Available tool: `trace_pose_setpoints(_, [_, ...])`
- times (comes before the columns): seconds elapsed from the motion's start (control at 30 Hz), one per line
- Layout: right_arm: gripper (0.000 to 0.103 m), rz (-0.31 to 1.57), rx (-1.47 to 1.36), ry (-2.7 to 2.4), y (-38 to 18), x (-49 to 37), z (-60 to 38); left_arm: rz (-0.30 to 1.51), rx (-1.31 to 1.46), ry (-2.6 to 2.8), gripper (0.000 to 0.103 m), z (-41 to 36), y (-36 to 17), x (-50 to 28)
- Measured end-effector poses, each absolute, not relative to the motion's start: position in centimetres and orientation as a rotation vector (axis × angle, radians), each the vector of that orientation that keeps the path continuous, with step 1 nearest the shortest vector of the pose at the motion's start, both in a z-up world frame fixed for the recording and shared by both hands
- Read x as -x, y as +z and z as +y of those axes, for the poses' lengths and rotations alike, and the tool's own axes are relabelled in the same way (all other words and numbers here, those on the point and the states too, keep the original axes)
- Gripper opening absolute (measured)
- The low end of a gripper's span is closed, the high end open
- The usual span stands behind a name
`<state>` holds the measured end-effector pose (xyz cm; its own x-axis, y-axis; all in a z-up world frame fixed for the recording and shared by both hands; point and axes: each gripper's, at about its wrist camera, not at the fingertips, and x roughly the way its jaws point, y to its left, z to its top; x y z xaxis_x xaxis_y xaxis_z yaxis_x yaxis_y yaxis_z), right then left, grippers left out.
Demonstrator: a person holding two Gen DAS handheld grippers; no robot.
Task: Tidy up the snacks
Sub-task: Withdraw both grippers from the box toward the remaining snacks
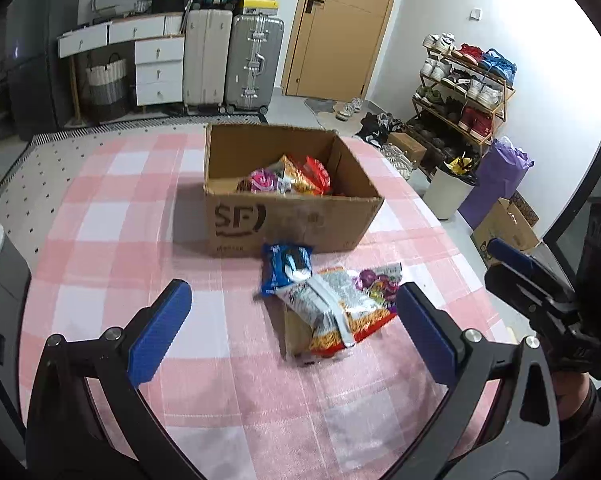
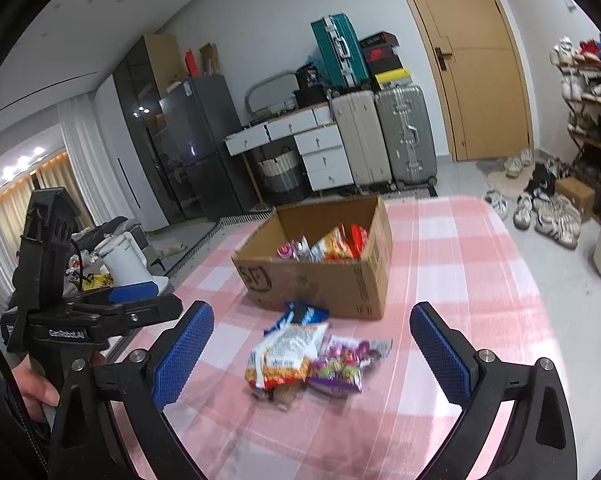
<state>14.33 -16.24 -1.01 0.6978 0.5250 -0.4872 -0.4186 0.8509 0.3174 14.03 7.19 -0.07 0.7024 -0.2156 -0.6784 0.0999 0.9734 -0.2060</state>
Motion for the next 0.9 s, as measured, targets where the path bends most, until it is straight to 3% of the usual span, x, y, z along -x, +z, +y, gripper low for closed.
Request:
trace_pose_setpoints(0.33, [0.100,0.692,-0.224,0.529,-5.1,-14.3,-15.7,0.808,0.194,-0.194,0.102,7.7,-4.1,-13.9])
trace_pose_setpoints(0.9, [0.100,0.767,-0.188,0.609,-7.6,-18.0,-11.1,0.897,0.293,-0.221,0.102,10.0,-10.4,-15.5])
